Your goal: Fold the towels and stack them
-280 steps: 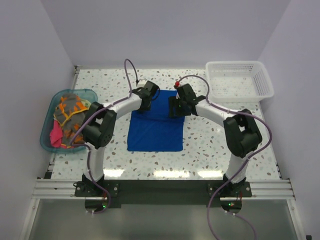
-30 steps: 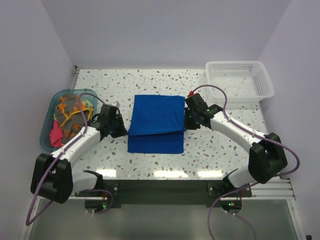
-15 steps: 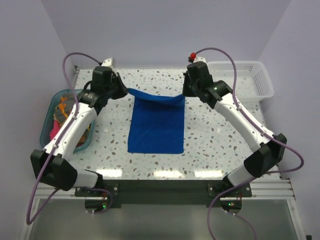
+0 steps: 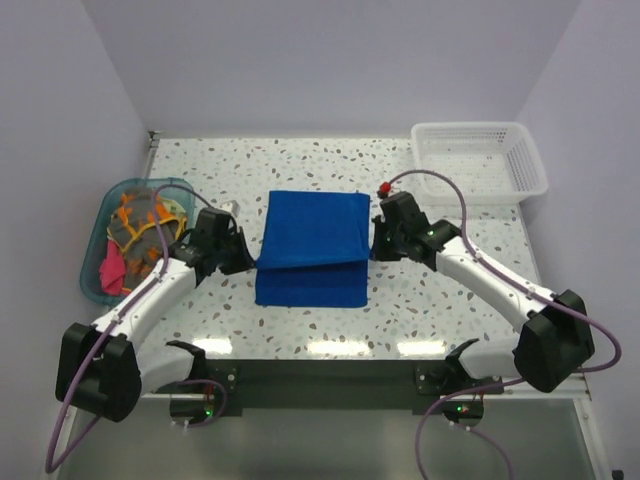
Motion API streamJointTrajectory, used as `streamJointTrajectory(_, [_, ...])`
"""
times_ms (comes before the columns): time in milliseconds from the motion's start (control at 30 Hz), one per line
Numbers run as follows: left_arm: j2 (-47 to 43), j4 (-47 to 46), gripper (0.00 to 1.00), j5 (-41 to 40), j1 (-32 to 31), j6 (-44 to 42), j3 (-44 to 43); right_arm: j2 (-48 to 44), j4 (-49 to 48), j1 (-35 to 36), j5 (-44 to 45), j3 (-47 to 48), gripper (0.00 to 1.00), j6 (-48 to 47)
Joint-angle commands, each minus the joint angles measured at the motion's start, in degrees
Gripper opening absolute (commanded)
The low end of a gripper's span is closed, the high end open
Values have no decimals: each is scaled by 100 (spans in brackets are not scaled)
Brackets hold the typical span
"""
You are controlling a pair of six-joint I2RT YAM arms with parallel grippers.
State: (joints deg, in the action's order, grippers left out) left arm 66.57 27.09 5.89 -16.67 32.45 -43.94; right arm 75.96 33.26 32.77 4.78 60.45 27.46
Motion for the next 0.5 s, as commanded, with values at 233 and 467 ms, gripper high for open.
streamJointTrajectory(233, [-126, -503, 0, 70, 32, -63, 1265, 261, -970, 133, -750, -1518, 0, 672])
streamJointTrajectory(467, [-47, -530, 0, -9, 32, -89, 1283, 498, -1093, 203, -698, -1659, 0, 761])
